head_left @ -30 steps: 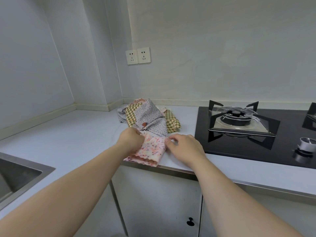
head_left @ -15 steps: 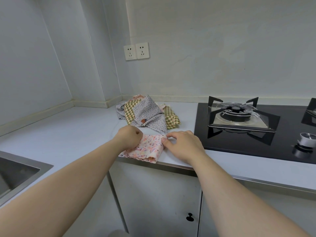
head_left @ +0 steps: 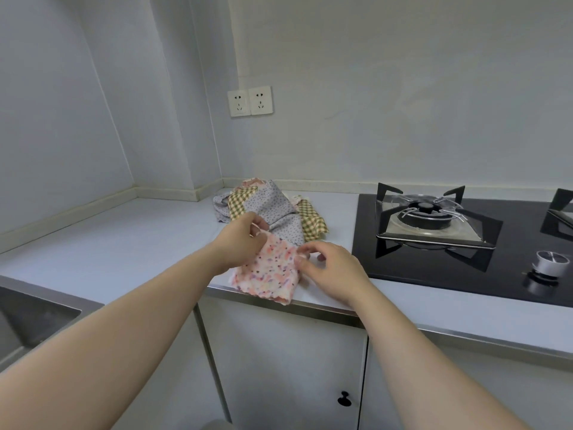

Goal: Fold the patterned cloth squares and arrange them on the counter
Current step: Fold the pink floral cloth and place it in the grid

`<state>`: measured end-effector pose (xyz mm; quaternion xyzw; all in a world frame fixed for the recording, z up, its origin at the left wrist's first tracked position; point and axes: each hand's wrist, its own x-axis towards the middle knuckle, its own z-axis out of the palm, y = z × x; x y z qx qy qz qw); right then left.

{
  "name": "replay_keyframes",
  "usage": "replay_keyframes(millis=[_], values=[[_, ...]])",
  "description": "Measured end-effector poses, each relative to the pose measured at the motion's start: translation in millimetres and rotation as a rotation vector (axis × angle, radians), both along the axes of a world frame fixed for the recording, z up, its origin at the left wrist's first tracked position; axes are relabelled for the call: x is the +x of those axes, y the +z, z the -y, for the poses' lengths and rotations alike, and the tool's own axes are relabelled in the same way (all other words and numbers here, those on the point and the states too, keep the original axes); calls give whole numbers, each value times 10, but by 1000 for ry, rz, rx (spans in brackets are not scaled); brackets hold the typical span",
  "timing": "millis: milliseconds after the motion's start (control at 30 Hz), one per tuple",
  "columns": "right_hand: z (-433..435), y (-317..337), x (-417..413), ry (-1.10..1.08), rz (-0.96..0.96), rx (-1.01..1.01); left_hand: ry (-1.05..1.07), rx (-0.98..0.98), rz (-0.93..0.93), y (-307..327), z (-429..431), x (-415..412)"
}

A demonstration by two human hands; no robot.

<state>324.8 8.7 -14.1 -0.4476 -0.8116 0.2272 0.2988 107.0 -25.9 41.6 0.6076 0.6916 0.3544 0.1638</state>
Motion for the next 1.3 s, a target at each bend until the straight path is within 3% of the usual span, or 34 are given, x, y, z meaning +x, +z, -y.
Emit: replay_keyframes(millis=[100,533,800,1000,1200,1300], values=[[98,116,17,66,-204,-105,-60,58,67,190,175,27],[962,740,67,167,-358,107,-40,249,-139,909,1140,224],[1440,1156,96,198,-177,340,-10,316,-59,1159,1587,225],[1694,1486,57,289,-80,246,-58,359,33,1331,1803,203],[1943,1718,101,547,-251,-51,-81,365,63,1441,1948,92],[1991,1793,112,542,-235,-102,-88,369,99,1460,1985,41]])
